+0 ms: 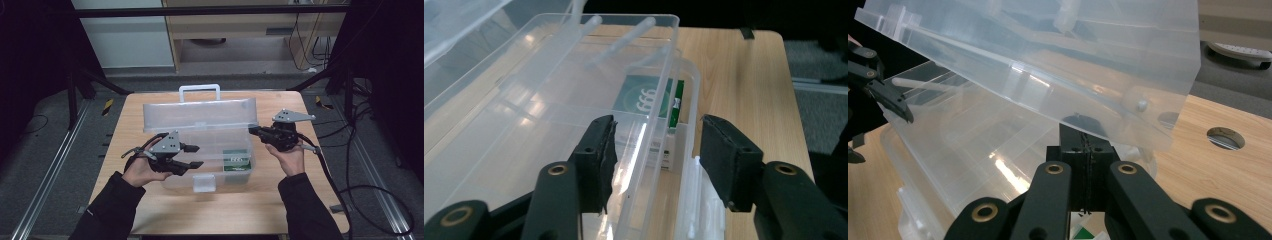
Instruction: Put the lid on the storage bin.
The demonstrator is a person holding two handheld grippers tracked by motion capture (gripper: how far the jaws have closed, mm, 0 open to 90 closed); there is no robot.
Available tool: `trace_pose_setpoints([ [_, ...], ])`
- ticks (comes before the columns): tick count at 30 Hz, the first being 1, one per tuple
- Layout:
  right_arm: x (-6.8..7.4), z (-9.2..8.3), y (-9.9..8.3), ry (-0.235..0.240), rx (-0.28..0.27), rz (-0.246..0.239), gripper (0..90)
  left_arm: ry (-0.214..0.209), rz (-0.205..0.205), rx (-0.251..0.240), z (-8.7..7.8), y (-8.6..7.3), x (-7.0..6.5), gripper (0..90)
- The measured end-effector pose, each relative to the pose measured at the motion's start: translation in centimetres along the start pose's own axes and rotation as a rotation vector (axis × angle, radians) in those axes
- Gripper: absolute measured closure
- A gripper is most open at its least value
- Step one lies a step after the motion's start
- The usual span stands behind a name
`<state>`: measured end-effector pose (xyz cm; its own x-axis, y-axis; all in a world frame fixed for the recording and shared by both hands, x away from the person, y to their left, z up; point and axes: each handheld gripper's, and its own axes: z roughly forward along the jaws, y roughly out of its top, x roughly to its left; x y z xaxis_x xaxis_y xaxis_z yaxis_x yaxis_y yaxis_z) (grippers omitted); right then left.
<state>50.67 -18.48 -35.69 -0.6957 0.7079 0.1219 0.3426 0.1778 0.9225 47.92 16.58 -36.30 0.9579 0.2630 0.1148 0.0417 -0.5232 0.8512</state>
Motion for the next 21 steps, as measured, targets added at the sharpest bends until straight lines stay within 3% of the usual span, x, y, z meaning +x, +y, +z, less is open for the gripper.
trace_pose_setpoints([
  [7,0.1,0.0,-0.1,0.001,0.007,-0.007,90.0,0.059,-0.110,-0.075,-0.8,-1.0,-0.3,44.6],
  [15,0.0,0.0,-0.3,0.010,0.020,0.001,90.0,0.146,-0.156,-0.102,-2.1,-1.9,-0.5,44.7],
  [18,0.1,0.1,-0.3,0.008,0.027,-0.004,89.9,0.214,-0.180,-0.101,-2.8,-2.4,-0.5,46.7],
  [21,0.1,0.0,-0.3,0.008,0.029,-0.006,89.9,0.257,-0.205,-0.108,-3.8,-2.8,-0.5,52.1],
])
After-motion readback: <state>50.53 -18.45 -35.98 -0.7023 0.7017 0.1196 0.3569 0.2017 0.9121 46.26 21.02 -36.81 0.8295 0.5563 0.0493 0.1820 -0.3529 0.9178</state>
